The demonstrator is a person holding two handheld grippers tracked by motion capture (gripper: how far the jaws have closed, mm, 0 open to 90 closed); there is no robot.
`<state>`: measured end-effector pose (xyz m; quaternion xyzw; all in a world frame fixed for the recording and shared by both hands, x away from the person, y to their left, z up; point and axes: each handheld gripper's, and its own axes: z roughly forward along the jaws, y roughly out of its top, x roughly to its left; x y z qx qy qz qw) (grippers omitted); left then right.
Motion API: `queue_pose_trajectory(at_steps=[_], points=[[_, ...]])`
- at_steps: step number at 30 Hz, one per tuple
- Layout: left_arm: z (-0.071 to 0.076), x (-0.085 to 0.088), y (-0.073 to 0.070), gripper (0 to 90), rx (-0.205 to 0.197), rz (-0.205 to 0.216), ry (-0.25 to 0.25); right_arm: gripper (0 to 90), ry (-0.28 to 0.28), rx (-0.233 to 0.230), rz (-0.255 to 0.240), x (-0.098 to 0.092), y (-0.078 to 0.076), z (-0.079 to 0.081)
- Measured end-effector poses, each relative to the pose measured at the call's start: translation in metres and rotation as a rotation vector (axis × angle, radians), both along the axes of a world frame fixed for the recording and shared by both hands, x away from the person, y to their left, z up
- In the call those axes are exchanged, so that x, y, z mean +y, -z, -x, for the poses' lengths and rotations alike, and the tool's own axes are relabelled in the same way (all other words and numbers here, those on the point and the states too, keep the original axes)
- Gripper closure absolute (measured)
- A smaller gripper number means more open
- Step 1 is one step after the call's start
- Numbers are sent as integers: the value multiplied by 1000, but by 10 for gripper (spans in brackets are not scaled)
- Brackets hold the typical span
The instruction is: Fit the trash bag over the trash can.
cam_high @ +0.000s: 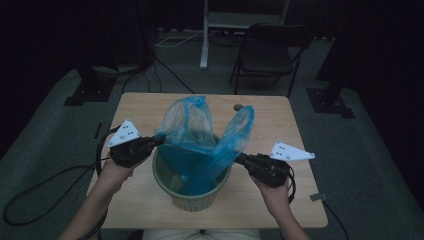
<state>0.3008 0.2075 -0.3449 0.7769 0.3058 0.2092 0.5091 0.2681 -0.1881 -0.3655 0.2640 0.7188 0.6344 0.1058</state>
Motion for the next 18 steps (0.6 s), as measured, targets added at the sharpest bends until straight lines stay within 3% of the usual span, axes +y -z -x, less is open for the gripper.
queue_pose_trajectory(at_steps=[2, 7, 10, 11, 13, 15, 17, 18], points=[[-1, 5, 2, 900, 10, 16, -4, 894, 23, -17, -8, -8, -1, 8], [-2, 12, 7, 900, 29, 21, -36, 894, 28, 52, -35, -26, 14, 25], [-1, 16, 9, 900, 39, 36, -36, 894, 27, 63, -37, -28, 18, 28], [0, 18, 10, 900, 38, 37, -41, 893, 29, 103, -21, -32, 32, 35], [1, 24, 12, 900, 49, 32, -57, 897, 40, 141, 4, -35, 45, 37], [3, 29, 14, 900, 63, 48, -55, 899, 59, 182, 10, -40, 58, 36], [6, 32, 16, 900, 54, 11, -93, 900, 77, 233, 15, -43, 71, 33], [7, 35, 17, 900, 61, 21, -102, 900, 85, 255, 30, -44, 76, 31]])
